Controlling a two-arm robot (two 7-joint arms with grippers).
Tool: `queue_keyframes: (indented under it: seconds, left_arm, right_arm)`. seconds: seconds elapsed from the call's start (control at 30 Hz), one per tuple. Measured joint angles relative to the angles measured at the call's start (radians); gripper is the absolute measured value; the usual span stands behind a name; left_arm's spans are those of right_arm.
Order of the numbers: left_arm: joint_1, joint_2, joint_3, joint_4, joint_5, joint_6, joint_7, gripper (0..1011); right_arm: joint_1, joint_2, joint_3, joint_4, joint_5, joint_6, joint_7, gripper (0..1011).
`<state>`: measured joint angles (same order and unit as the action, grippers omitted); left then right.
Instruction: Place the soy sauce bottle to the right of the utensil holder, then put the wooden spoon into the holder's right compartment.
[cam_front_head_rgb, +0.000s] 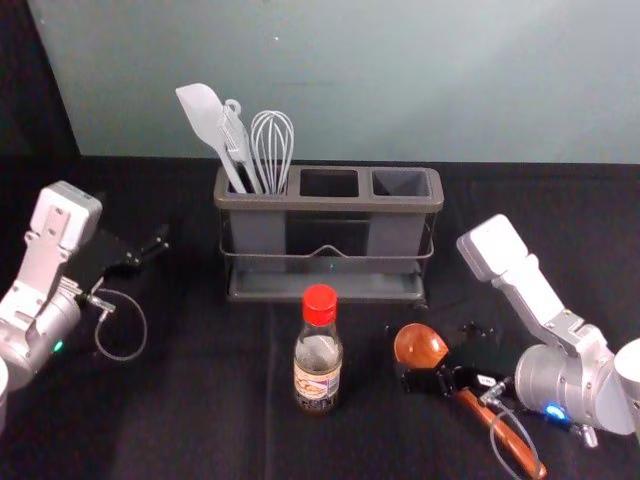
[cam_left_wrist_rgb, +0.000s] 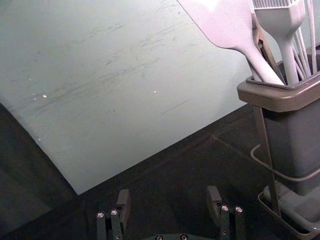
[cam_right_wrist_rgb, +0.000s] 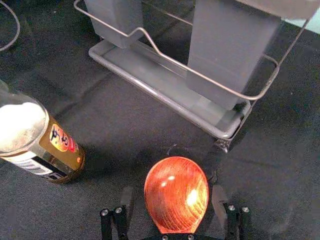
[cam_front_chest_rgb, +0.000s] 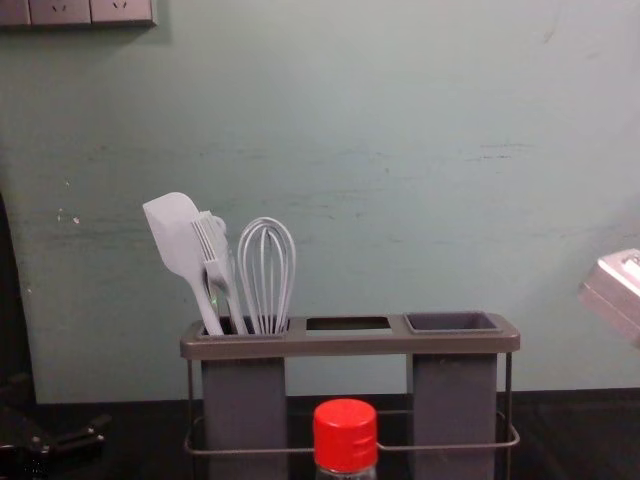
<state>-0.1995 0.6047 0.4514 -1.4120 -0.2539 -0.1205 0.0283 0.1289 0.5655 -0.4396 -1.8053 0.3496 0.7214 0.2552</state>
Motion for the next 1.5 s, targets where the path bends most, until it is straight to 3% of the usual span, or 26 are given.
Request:
queue_keyframes:
  seconds: [0.4, 1.0, 1.5]
  left_arm:
    - [0.0, 0.0, 0.0, 0.0, 0.0, 0.0, 0.0, 1005]
    - [0.0, 0.0, 0.0, 0.0, 0.0, 0.0, 0.0, 1005]
    - [0.0, 0.0, 0.0, 0.0, 0.0, 0.0, 0.0, 1005]
  right_arm:
    - [-0.006, -0.027, 0.019, 0.035, -0.001, 0.001, 0.029, 1002]
    - [0.004, -0.059, 0.015, 0.064, -0.059, -0.016, 0.054, 1002]
    - [0.004, -0.059, 0.013, 0.065, -0.063, -0.019, 0.055, 1002]
